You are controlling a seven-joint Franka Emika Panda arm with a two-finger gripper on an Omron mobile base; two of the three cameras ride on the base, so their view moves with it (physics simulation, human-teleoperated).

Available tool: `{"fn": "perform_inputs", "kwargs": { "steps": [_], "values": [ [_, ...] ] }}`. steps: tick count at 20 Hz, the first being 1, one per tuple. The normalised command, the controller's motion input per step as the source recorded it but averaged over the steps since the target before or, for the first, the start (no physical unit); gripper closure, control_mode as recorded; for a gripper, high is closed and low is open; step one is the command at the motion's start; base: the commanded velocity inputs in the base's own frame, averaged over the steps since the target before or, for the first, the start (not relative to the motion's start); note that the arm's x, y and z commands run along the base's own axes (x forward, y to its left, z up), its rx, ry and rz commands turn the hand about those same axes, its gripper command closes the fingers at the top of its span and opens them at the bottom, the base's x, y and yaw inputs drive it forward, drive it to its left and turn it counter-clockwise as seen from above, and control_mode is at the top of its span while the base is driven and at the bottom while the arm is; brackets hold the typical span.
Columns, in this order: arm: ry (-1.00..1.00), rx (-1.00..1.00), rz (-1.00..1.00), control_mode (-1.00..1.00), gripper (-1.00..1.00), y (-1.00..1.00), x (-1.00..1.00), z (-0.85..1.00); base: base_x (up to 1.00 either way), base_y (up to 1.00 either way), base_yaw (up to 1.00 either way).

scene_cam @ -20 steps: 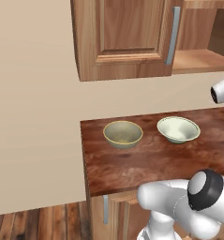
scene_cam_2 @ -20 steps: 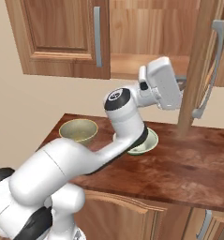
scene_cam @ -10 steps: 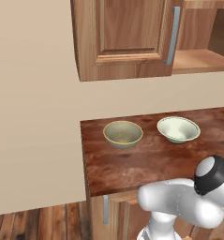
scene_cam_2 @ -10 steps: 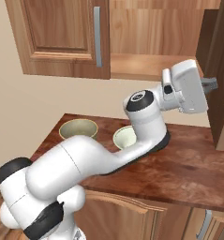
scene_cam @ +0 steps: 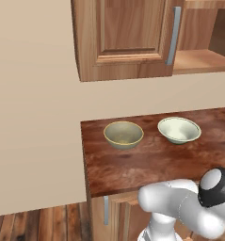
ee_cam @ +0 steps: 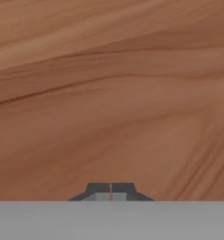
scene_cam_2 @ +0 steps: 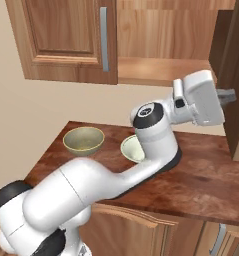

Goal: Open the cabinet. Pick the bowls from the counter and place them in the cabinet. Then close the cabinet.

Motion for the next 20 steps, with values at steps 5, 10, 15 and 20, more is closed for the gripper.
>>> {"fn": "perform_inputs", "kwargs": {
  "steps": [5,10,15,20],
  "values": [
    [-0.04,0.0,0.03,-1.0,1.0,0.61,-0.28,0.0,0.0,0.0,0.0],
    [0.0,0.0,0.12,-1.0,1.0,0.77,-0.18,0.01,0.0,0.0,0.0],
    [0.0,0.04,0.14,-1.0,1.0,0.62,-0.21,0.09,0.0,0.0,0.0],
    [0.0,0.04,0.19,-1.0,1.0,0.55,-0.22,0.01,0.0,0.0,0.0]
  ]
}}
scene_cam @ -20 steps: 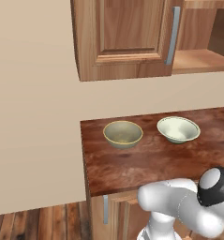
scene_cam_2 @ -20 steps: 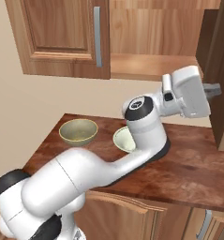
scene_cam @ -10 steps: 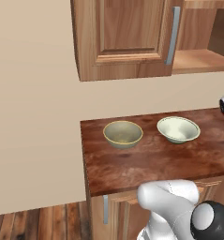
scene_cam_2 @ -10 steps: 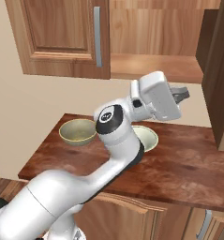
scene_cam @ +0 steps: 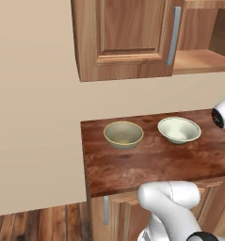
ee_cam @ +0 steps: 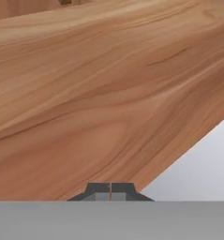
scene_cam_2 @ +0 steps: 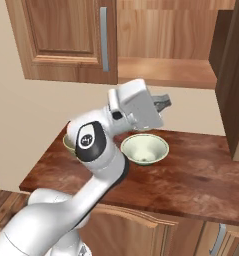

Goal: Open the cabinet. Pick the bowls from the counter and place them in the cabinet. Then close the cabinet.

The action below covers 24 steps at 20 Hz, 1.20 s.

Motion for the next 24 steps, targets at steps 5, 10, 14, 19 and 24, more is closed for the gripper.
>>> {"fn": "perform_inputs", "kwargs": {
  "steps": [5,10,14,19,24],
  "values": [
    [0.0,0.03,0.25,-1.0,1.0,0.53,-0.24,0.0,0.0,0.0,0.0],
    [0.01,0.1,0.27,-1.0,1.0,0.41,-0.07,0.01,0.0,0.0,0.0],
    [0.04,0.1,0.32,-1.0,1.0,0.28,0.0,0.01,0.0,0.0,0.0],
    [0.07,0.09,0.37,-1.0,1.0,0.32,0.0,0.0,0.0,0.0,0.0],
    [0.12,0.11,0.42,-1.0,1.0,0.13,0.0,0.06,0.0,0.0,0.0]
  ]
}}
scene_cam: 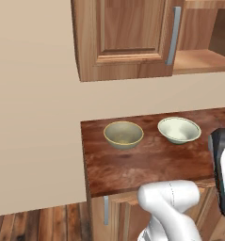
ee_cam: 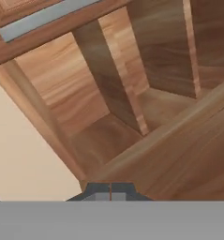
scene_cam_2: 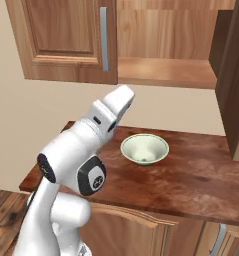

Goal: Open the cabinet. Pick the bowls from the counter and place them in the cabinet. Then close the cabinet.

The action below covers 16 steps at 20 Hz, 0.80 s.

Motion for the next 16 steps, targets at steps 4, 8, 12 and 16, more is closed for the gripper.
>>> {"fn": "perform_inputs", "kwargs": {
  "steps": [4,8,12,16],
  "values": [
    [0.07,0.23,0.28,-1.0,1.0,0.02,-0.07,0.14,0.0,0.0,0.0],
    [0.07,0.2,0.19,-1.0,1.0,0.11,-0.15,0.21,0.0,0.0,0.0],
    [0.06,0.16,0.17,-1.0,1.0,0.19,-0.18,0.15,0.0,0.0,0.0],
    [0.0,0.07,0.09,-1.0,1.0,0.35,-0.01,0.06,0.0,0.0,0.0]
  ]
}}
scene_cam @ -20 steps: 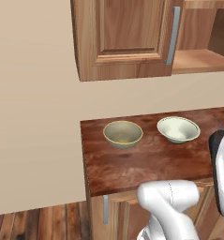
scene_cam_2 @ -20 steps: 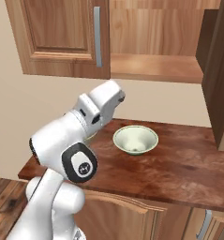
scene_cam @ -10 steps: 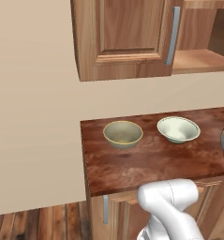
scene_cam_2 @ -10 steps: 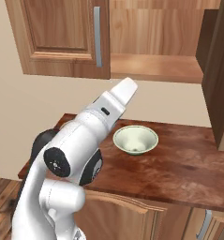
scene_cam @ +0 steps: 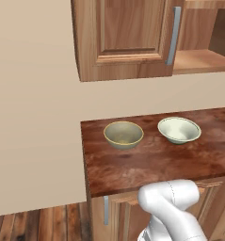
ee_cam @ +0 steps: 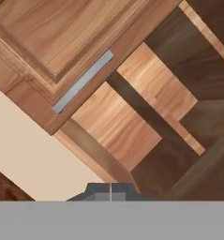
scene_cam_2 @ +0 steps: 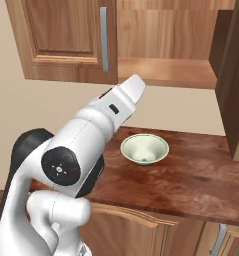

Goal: Open the cabinet. Pick the bowls from the counter and place them in the cabinet. Then close the cabinet.

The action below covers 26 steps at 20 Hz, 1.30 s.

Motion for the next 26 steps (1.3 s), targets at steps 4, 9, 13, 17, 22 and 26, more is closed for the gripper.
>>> {"fn": "perform_inputs", "kwargs": {
  "steps": [4,9,13,17,22,26],
  "values": [
    [0.0,0.0,0.06,-1.0,1.0,0.58,0.0,0.0,0.0,0.0,0.0],
    [0.0,0.0,0.06,-1.0,-1.0,0.75,0.0,0.0,0.0,0.0,0.0],
    [0.0,0.0,0.07,-1.0,-1.0,0.6,0.05,0.02,0.0,0.0,0.0],
    [0.01,0.0,0.08,-1.0,-1.0,0.29,0.08,0.14,0.0,0.0,0.0],
    [0.03,0.06,0.06,-1.0,-1.0,0.08,0.14,0.39,0.0,0.0,0.0],
    [0.02,0.06,0.05,-1.0,-1.0,0.25,0.18,0.27,0.0,0.0,0.0]
  ]
}}
